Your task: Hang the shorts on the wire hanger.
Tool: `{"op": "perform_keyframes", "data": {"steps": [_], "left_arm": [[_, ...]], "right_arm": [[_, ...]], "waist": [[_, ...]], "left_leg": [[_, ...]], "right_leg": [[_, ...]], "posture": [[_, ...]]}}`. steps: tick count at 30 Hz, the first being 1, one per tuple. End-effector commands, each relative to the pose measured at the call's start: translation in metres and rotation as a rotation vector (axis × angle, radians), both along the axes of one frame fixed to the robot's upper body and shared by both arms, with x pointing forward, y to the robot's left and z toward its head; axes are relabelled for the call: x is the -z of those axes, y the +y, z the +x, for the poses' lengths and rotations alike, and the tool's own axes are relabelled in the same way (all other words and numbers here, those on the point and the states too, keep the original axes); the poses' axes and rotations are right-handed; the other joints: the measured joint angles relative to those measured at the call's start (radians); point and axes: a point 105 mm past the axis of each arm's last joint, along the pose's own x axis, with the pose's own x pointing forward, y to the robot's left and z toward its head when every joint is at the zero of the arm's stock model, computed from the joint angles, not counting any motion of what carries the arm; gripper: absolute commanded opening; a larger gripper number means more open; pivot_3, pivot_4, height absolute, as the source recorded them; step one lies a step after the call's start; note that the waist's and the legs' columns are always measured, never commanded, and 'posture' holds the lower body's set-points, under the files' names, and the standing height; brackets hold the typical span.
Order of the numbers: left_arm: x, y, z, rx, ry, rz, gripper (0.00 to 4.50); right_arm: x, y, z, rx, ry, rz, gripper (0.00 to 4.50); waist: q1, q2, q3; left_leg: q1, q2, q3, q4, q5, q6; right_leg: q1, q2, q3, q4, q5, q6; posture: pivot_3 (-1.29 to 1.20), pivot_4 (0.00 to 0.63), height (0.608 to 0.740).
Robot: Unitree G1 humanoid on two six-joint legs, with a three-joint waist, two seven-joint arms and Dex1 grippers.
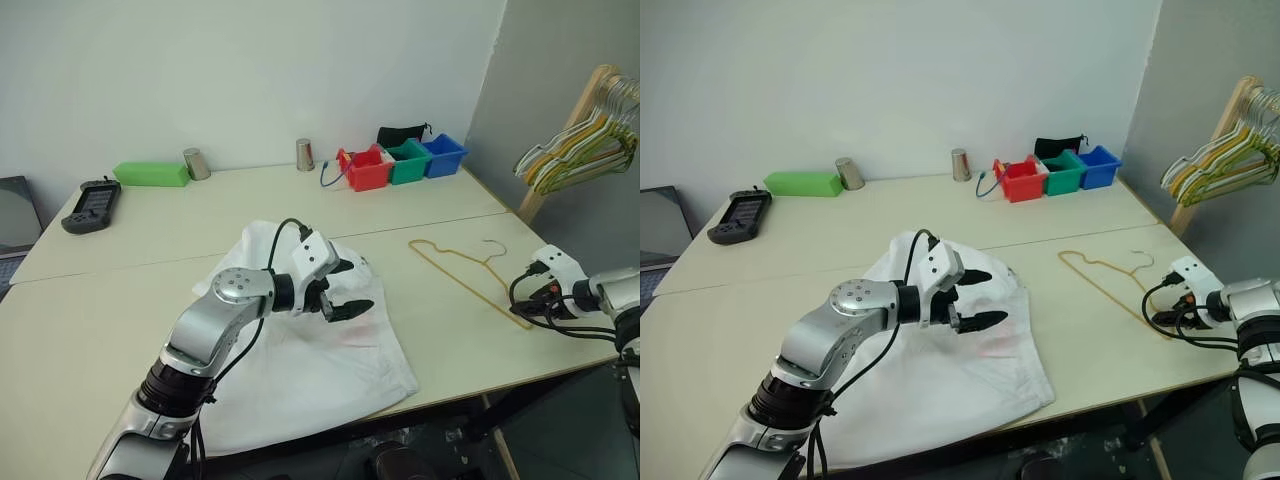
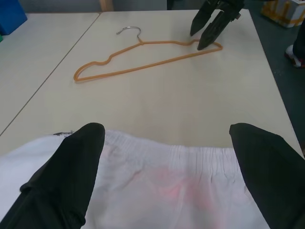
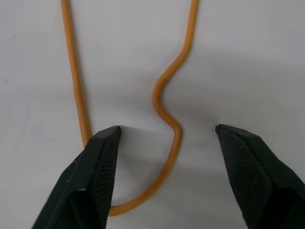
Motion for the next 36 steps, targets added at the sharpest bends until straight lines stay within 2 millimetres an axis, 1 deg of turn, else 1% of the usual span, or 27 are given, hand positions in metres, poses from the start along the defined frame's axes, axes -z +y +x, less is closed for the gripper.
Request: {"op": "perform_keyframes", "data": {"steps": [1,2,6,8,9,10,11,16,19,20,22,27,29,30,31,32,33,36], "left_arm": [[-0.014,0.001,0.002,-0.001,-0.050,-0.021,4.50],[-0.014,0.001,0.003,-0.003,-0.051,-0.020,4.50],[-0.014,0.001,0.002,-0.007,-0.050,-0.022,4.50],[-0.014,0.002,0.002,-0.009,-0.049,-0.022,4.50],[-0.013,0.002,0.002,-0.010,-0.049,-0.022,4.50],[-0.013,0.002,0.002,-0.010,-0.049,-0.022,4.50],[-0.013,0.002,0.003,-0.011,-0.050,-0.022,4.50],[-0.013,0.002,0.004,-0.012,-0.050,-0.025,4.50],[-0.013,0.006,0.005,-0.021,-0.053,-0.022,4.50],[-0.015,0.009,0.009,-0.038,-0.061,-0.023,4.50],[-0.025,0.022,0.021,-0.101,-0.086,-0.037,4.50],[-0.042,0.046,0.037,-0.186,-0.113,-0.065,4.50],[-0.065,0.069,0.050,-0.251,-0.135,-0.098,4.50],[-0.079,0.082,0.055,-0.269,-0.144,-0.116,4.50],[-0.089,0.090,0.058,-0.278,-0.151,-0.131,4.50],[-0.096,0.096,0.060,-0.276,-0.151,-0.134,4.50],[-0.099,0.097,0.061,-0.256,-0.145,-0.135,4.50],[-0.108,0.097,0.068,-0.215,-0.150,-0.125,4.50]], "right_arm": [[0.004,-0.003,-0.002,0.016,0.018,-0.016,2.34],[0.004,-0.003,-0.002,0.015,0.018,-0.016,2.16],[0.004,-0.002,-0.002,0.009,0.020,-0.014,1.11],[0.004,-0.002,-0.001,0.005,0.020,-0.016,0.66],[0.004,-0.002,-0.001,0.004,0.019,-0.018,0.35],[0.003,-0.002,-0.001,0.004,0.018,-0.019,0.13],[0.003,-0.002,-0.001,0.001,0.016,-0.022,0.01],[-0.002,0.000,0.001,-0.047,-0.002,-0.033,0.01],[-0.015,-0.003,0.011,-0.186,-0.104,-0.201,0.01],[-0.022,-0.003,0.015,-0.245,-0.145,-0.261,0.01],[-0.039,0.002,0.026,-0.343,-0.238,-0.363,0.01],[-0.062,0.012,0.040,-0.453,-0.368,-0.503,0.01],[-0.085,0.026,0.056,-0.499,-0.513,-0.614,0.01],[-0.098,0.040,0.063,-0.553,-0.609,-0.684,0.01],[-0.107,0.050,0.067,-0.592,-0.675,-0.730,0.01],[-0.115,0.062,0.069,-0.645,-0.738,-0.775,0.01],[-0.120,0.071,0.071,-0.669,-0.782,-0.784,0.01],[-0.144,0.097,0.076,-0.721,-0.947,-0.848,0.01]], "waist": [[0.000,0.000,0.000],[0.000,0.000,0.000],[0.000,0.000,0.000],[0.000,0.000,0.000],[0.000,0.000,0.000],[0.000,0.000,0.000],[0.000,0.000,0.000],[0.000,-0.001,0.000],[0.000,0.000,0.000],[-0.001,0.000,0.000],[-0.002,0.001,0.001],[-0.005,0.001,0.001],[-0.005,0.001,0.002],[-0.005,0.001,0.002],[-0.005,0.001,0.002],[-0.006,0.001,0.002],[-0.006,0.001,0.002],[-0.001,0.001,0.002]], "left_leg": [[0.000,0.000,0.000,0.000,0.000,0.000],[0.000,0.000,0.000,0.000,0.000,0.000],[0.000,0.000,0.000,0.000,0.000,0.000],[0.000,0.000,0.000,0.000,0.000,0.000],[0.000,0.000,0.000,0.000,0.000,0.000],[0.000,0.000,0.000,0.000,0.000,0.000],[0.000,0.000,0.000,0.000,0.000,0.000],[0.000,0.000,0.000,0.000,0.000,0.000],[0.000,0.000,0.000,0.000,0.000,0.000],[0.000,0.000,0.000,0.000,0.000,0.000],[0.000,0.000,0.001,0.000,0.000,0.000],[0.000,0.000,0.001,-0.001,0.000,0.000],[0.000,0.000,0.001,-0.001,0.000,0.000],[-0.001,0.000,0.001,-0.001,0.000,0.000],[-0.001,0.000,0.001,-0.001,0.000,0.000],[-0.002,0.000,0.001,-0.001,0.000,0.000],[-0.002,0.000,0.001,-0.001,0.000,0.000],[-0.004,0.000,0.001,-0.002,0.000,0.000]], "right_leg": [[0.000,0.000,0.000,0.000,0.000,0.000],[0.000,0.000,0.000,0.000,0.000,0.000],[0.000,0.000,0.000,0.000,0.000,0.000],[0.000,0.000,0.000,0.000,0.000,0.000],[0.000,0.000,0.000,0.000,0.000,0.000],[0.000,0.000,0.000,0.000,0.000,0.000],[0.000,0.000,0.000,0.000,0.000,0.000],[0.000,0.000,0.000,0.000,0.000,0.000],[0.000,0.000,0.000,0.000,0.000,0.000],[0.000,0.000,0.000,0.000,0.000,0.000],[-0.001,0.000,0.001,0.000,0.000,0.000],[-0.002,0.001,0.001,0.000,0.000,0.000],[-0.002,0.000,0.001,0.000,0.000,0.000],[-0.003,0.000,0.001,0.000,0.000,0.000],[-0.004,0.000,0.001,0.001,0.000,0.000],[-0.005,0.000,0.002,0.002,0.000,0.000],[-0.007,0.001,0.003,0.003,0.000,0.000],[-0.008,0.001,0.002,0.002,-0.001,0.001]], "posture": [[-0.17,0.014,0.740],[-0.17,0.013,0.740],[-0.16,0.012,0.740],[-0.16,0.012,0.740],[-0.16,0.012,0.740],[-0.16,0.012,0.740],[-0.16,0.012,0.740],[-0.17,0.013,0.740],[-0.17,0.013,0.740],[-0.17,0.012,0.740],[-0.17,0.011,0.740],[-0.15,0.007,0.740],[-0.14,0.006,0.740],[-0.13,0.003,0.740],[-0.13,0.003,0.740],[-0.13,0.001,0.740],[-0.13,0.000,0.740],[-0.13,0.000,0.740]]}}
